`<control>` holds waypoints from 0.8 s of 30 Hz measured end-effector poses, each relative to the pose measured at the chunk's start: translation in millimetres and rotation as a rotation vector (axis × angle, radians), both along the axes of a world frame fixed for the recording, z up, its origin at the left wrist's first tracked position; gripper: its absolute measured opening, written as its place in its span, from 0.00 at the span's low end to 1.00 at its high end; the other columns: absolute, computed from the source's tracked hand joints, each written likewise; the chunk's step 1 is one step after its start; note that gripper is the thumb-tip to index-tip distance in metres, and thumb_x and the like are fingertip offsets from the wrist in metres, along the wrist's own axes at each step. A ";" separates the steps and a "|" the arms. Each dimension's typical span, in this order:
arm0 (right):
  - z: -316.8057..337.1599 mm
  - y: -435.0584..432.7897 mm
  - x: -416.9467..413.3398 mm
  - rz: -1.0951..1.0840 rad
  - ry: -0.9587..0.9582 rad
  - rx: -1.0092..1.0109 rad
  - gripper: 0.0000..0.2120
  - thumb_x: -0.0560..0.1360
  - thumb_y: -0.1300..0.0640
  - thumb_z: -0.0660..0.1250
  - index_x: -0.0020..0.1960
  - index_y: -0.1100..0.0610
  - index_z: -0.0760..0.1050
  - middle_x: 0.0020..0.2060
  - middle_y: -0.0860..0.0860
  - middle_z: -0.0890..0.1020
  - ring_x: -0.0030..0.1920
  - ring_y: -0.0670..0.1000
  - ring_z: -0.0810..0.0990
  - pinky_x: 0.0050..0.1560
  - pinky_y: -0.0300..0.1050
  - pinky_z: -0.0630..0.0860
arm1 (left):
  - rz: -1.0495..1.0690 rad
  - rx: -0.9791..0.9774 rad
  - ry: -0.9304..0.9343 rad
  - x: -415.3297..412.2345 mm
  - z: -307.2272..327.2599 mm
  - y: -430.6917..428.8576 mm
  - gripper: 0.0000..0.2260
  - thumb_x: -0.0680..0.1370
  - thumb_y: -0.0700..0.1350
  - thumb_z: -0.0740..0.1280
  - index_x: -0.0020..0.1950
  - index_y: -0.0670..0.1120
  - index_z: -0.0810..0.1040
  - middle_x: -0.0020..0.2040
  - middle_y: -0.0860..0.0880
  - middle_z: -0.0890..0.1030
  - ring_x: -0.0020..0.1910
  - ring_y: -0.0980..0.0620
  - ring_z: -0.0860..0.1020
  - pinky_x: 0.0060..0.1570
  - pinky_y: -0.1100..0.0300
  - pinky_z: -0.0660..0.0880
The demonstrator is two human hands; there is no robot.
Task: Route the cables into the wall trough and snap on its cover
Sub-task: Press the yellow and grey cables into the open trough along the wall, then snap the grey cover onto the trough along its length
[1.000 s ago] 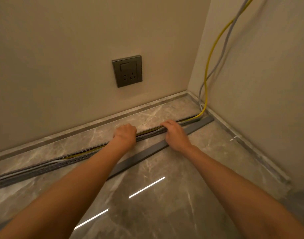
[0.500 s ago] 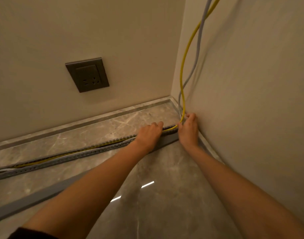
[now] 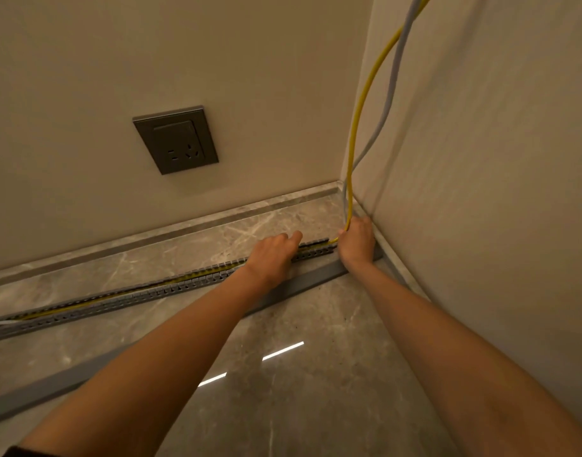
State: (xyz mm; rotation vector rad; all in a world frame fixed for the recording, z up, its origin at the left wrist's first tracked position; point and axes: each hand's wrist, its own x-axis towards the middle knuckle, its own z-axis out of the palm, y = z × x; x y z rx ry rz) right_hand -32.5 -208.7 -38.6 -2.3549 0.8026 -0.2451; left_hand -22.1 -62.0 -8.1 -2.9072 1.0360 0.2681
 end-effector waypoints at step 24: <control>19.7 -26.6 -34.8 0.611 0.273 -0.074 0.06 0.69 0.62 0.73 0.43 0.65 0.81 0.38 0.53 0.77 0.42 0.50 0.75 0.40 0.39 0.69 | -0.062 0.027 0.093 -40.7 -3.3 11.6 0.20 0.79 0.52 0.61 0.65 0.41 0.67 0.64 0.41 0.72 0.62 0.42 0.72 0.58 0.49 0.72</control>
